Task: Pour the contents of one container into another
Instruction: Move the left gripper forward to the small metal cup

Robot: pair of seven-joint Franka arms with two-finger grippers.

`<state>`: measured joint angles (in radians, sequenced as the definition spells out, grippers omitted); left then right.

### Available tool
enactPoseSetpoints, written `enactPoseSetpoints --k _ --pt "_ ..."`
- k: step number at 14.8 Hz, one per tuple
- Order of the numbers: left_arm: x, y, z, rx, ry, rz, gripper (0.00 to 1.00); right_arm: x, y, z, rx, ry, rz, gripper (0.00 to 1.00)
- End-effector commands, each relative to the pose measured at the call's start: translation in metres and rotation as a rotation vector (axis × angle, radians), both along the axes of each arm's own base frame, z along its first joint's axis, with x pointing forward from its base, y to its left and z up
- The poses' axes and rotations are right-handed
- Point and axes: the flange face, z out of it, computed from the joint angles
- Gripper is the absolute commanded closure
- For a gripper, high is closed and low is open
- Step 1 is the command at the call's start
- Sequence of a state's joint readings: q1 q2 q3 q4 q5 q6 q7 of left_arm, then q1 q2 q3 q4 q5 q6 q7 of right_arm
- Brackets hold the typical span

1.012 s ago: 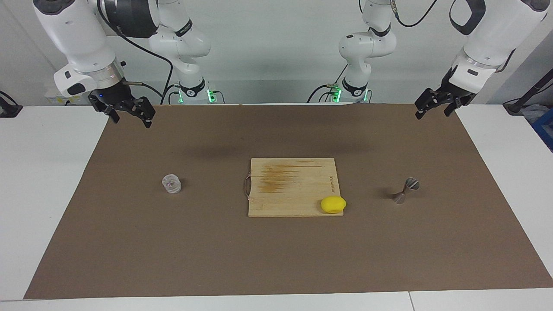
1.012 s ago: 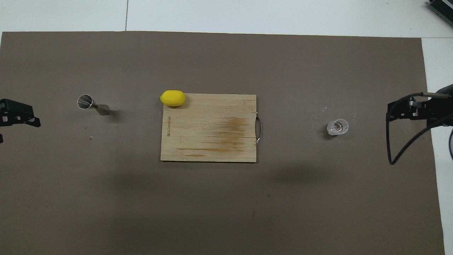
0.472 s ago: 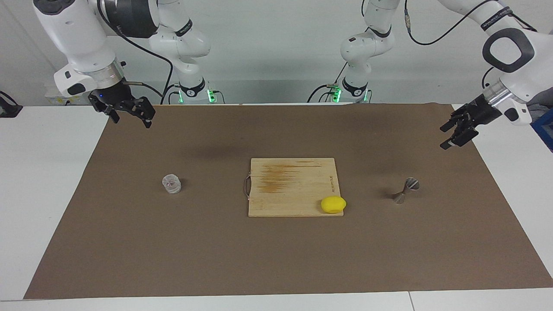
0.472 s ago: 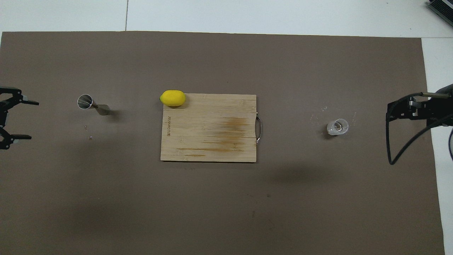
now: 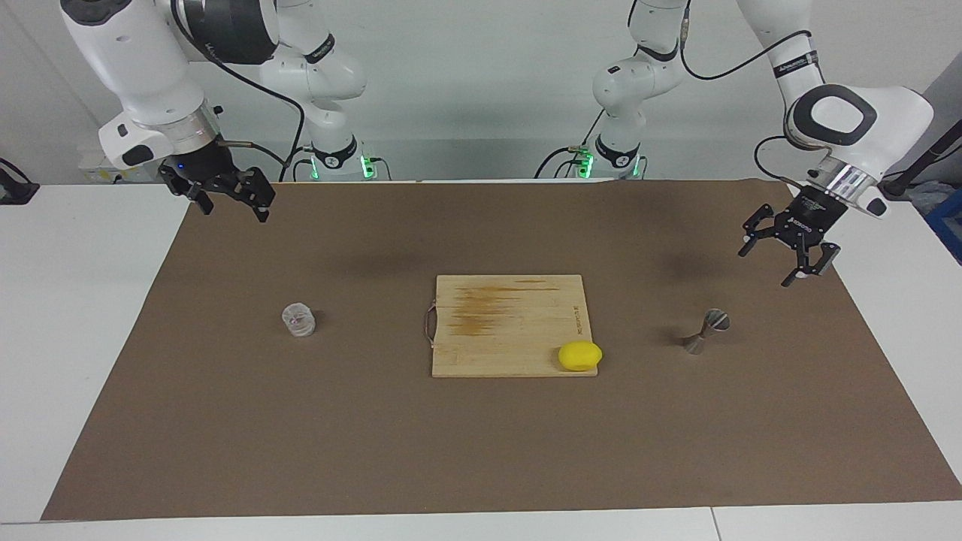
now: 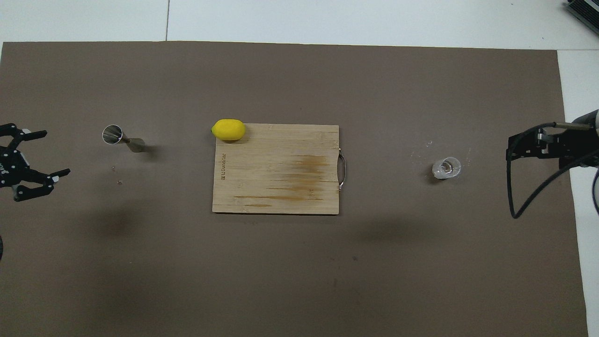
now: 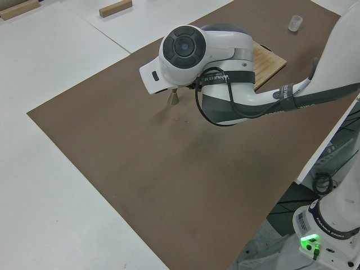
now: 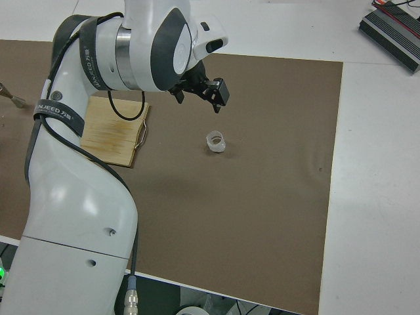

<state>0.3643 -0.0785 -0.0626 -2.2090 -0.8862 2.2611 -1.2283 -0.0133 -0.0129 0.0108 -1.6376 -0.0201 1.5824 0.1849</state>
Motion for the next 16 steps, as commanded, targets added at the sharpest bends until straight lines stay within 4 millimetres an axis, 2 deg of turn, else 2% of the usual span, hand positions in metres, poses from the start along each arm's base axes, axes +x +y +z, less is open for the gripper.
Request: enactPoseSetpoints --k 1,4,10,16 --pt "-0.033 -0.010 -0.022 -0.096 0.028 0.216 0.00 -0.005 0.000 0.001 0.018 -0.021 -0.002 0.00" --pt "-0.029 -0.041 -0.037 -0.123 0.035 0.369 0.00 -0.005 -0.001 0.001 0.017 -0.021 -0.003 0.00" --pt "-0.020 -0.074 -0.066 -0.164 0.036 0.500 0.00 -0.005 0.000 0.001 0.017 -0.021 -0.002 0.00" --pt "-0.015 -0.076 -0.064 -0.181 -0.033 0.360 0.01 -0.005 0.000 0.001 0.017 -0.021 -0.002 0.00"
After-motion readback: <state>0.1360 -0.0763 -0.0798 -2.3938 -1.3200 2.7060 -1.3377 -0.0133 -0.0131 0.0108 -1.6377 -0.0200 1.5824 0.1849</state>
